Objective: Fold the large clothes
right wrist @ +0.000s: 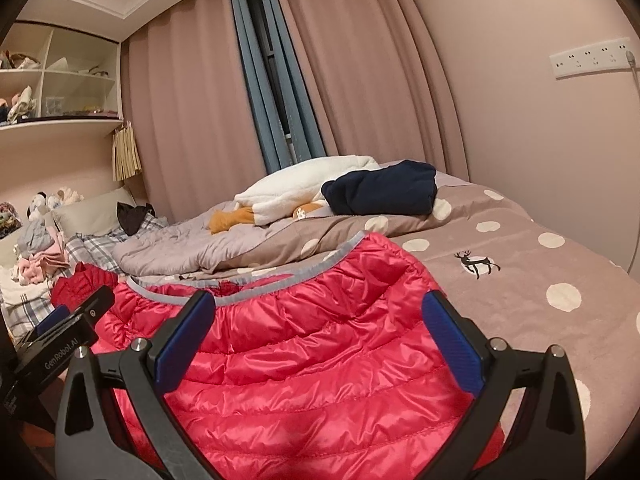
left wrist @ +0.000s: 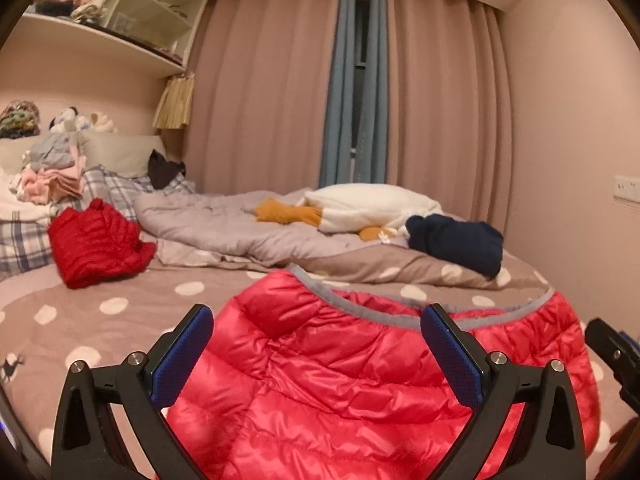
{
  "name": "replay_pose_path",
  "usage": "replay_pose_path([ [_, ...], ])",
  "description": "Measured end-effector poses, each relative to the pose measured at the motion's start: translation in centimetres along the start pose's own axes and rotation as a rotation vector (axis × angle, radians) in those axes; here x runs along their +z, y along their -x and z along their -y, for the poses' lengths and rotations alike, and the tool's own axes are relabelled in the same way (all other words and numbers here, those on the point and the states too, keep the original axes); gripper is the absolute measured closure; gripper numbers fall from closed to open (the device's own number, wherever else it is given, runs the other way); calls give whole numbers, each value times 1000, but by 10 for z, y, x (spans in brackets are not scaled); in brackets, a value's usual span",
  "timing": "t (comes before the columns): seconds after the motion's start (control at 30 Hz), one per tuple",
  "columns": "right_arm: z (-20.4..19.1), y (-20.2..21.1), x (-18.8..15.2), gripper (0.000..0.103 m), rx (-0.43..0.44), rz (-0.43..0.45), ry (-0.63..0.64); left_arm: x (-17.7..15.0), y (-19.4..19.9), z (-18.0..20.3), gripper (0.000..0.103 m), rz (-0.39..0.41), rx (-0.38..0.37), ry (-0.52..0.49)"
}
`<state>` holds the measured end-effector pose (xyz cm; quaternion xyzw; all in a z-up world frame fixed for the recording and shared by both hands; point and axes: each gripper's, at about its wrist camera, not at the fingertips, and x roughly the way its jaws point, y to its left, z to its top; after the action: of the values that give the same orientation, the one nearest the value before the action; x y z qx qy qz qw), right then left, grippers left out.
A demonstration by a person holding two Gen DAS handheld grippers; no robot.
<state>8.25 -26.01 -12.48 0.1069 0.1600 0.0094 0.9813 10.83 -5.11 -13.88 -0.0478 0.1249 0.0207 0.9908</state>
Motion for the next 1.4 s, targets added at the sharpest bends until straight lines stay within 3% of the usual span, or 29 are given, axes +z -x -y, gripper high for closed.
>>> replay_pose_path([
  [0.13,-1,-19,-4,0,-3,-29,11,-9,-15,6,1,-23,-19,-26],
  [0.27,5,-51,-11,0,-33,-79,-3,-26,-45,8,1,-82,54,-69],
  [0.4,11,-89,-31,1,-143,-149,58,-51,-78,3,1,-202,56,-61],
  [0.5,21,-114,-51,1,-119,-232,28,-65,-95,0,1,-284,39,-37],
  [0.73,41,-125,-67,0,-49,-267,-65,-69,-95,5,1,-288,25,-47],
  [1.13,35,-126,-69,0,-61,-290,-49,-68,-100,-1,1,-289,20,-35],
  [1.23,32,-122,-66,0,-96,-315,-46,-66,-85,-1,1,-292,42,-45],
  [1.4,23,-93,-58,0,-87,-318,-52,-49,-36,-14,1,-206,25,-61],
])
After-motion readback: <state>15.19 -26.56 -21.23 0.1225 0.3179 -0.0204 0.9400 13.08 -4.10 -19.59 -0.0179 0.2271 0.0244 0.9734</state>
